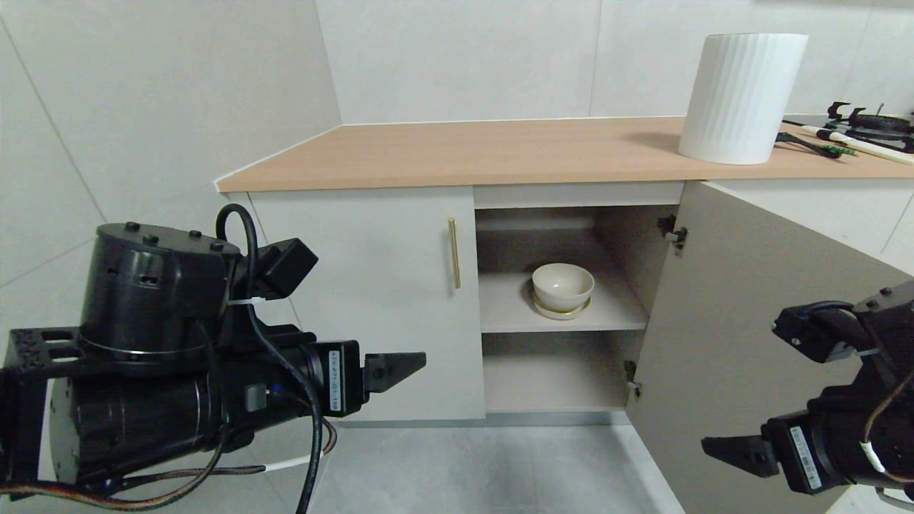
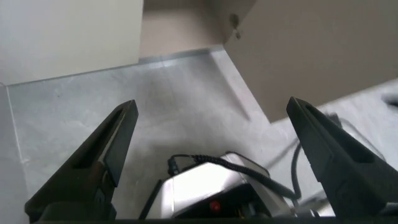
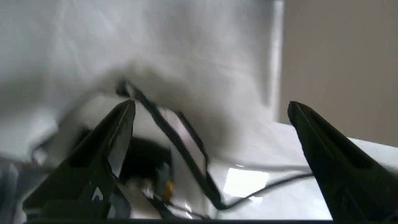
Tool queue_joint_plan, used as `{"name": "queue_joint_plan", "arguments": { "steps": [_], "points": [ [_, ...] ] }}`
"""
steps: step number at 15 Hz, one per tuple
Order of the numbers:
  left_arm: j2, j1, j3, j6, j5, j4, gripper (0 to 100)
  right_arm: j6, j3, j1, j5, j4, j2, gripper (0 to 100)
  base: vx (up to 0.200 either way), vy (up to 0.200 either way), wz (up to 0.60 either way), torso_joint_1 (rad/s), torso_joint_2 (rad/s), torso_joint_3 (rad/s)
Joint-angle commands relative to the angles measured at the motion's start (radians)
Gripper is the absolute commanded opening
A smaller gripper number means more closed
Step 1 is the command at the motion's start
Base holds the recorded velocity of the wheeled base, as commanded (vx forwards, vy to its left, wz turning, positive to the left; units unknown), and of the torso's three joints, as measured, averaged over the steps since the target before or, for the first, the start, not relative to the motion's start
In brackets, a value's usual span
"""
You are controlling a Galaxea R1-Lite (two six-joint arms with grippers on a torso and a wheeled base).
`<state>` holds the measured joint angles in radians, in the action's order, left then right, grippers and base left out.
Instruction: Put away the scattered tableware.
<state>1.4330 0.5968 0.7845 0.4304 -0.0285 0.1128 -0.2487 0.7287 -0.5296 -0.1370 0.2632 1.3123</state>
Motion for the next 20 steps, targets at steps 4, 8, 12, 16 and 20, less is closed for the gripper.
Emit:
{"name": "queue_joint_plan", "arguments": {
  "steps": [4,8,12,16,20],
  "points": [
    [0.003,0.000,-0.001,0.001,-0.001,-0.001,100,0.046,0.057,0.002,-0.001,0.188,-0.091,100,0.000,-0.200,0.00,0.006,0.00,0.002],
    [0.003,0.000,-0.001,0.002,-0.001,0.001,100,0.083,0.167,0.059,-0.003,0.455,-0.134,100,0.000,0.000,0.00,0.000,0.00,0.000],
    [0.003,0.000,-0.001,0.002,-0.001,-0.001,100,0.183,0.216,0.261,-0.130,0.557,-0.156,100,0.000,0.000,0.00,0.000,0.00,0.000],
    [0.003,0.000,-0.001,0.002,-0.001,-0.001,100,0.252,0.265,0.507,-0.134,0.511,-0.148,100,0.000,0.000,0.00,0.000,0.00,0.000],
    [0.004,0.000,-0.001,0.002,-0.001,0.001,100,0.325,0.258,0.685,-0.124,0.393,-0.119,100,0.000,0.000,0.00,0.000,0.00,0.000]
  ]
}}
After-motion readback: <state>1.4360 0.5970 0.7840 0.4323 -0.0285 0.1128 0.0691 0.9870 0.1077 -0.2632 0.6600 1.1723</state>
